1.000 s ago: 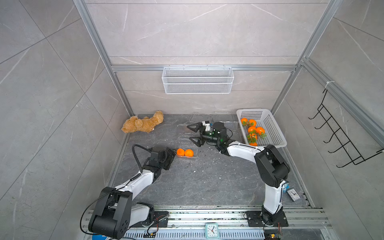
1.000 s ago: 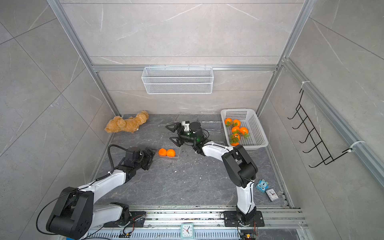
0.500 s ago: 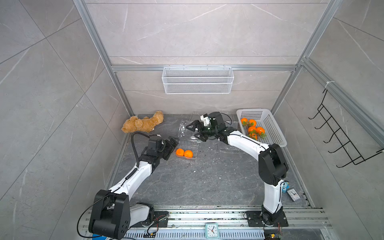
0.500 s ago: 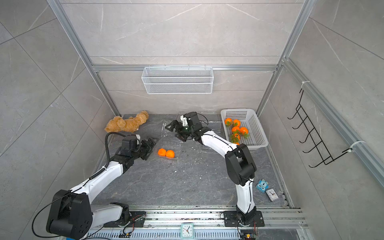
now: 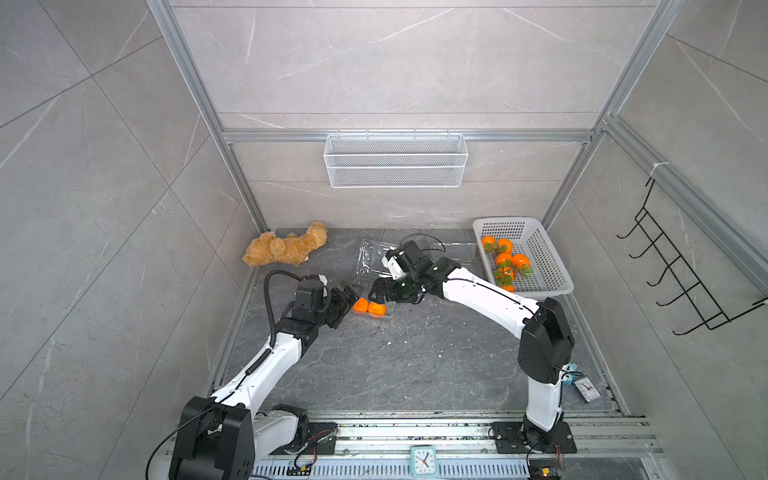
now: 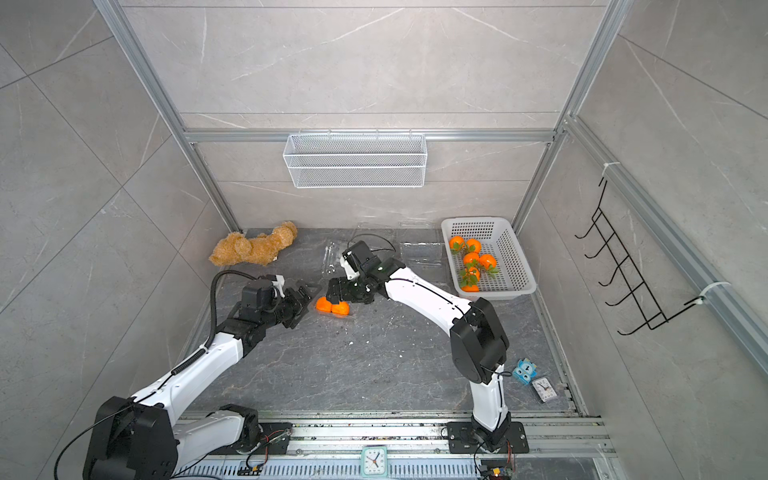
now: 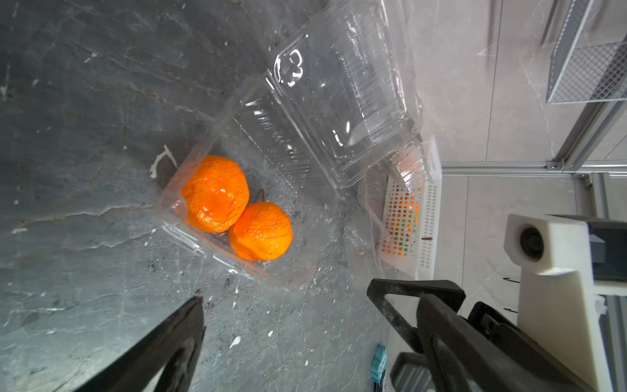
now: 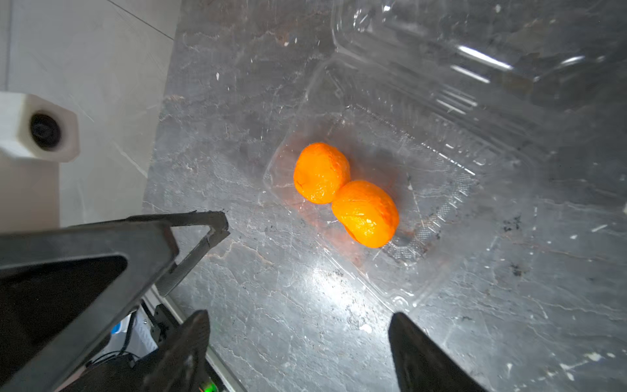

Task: Take oranges out of containers
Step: Pick up the orange from the packing box.

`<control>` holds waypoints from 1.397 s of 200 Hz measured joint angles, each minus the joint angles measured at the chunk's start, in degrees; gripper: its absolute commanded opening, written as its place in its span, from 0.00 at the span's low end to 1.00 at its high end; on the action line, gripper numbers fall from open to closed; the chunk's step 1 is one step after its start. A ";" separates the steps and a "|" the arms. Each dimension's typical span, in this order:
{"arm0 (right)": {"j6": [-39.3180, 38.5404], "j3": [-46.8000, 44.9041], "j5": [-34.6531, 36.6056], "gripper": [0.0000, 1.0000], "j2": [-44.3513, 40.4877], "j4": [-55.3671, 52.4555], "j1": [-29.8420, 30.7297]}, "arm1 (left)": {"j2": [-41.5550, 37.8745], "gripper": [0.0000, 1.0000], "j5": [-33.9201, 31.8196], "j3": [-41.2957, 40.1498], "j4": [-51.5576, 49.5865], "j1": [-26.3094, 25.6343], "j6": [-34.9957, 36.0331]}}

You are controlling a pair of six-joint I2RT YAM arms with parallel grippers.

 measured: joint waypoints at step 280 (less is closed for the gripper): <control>-6.84 25.77 13.49 0.52 26.34 -15.58 2.82 | 0.13 1.00 1.03 -2.97 1.81 -0.37 -0.68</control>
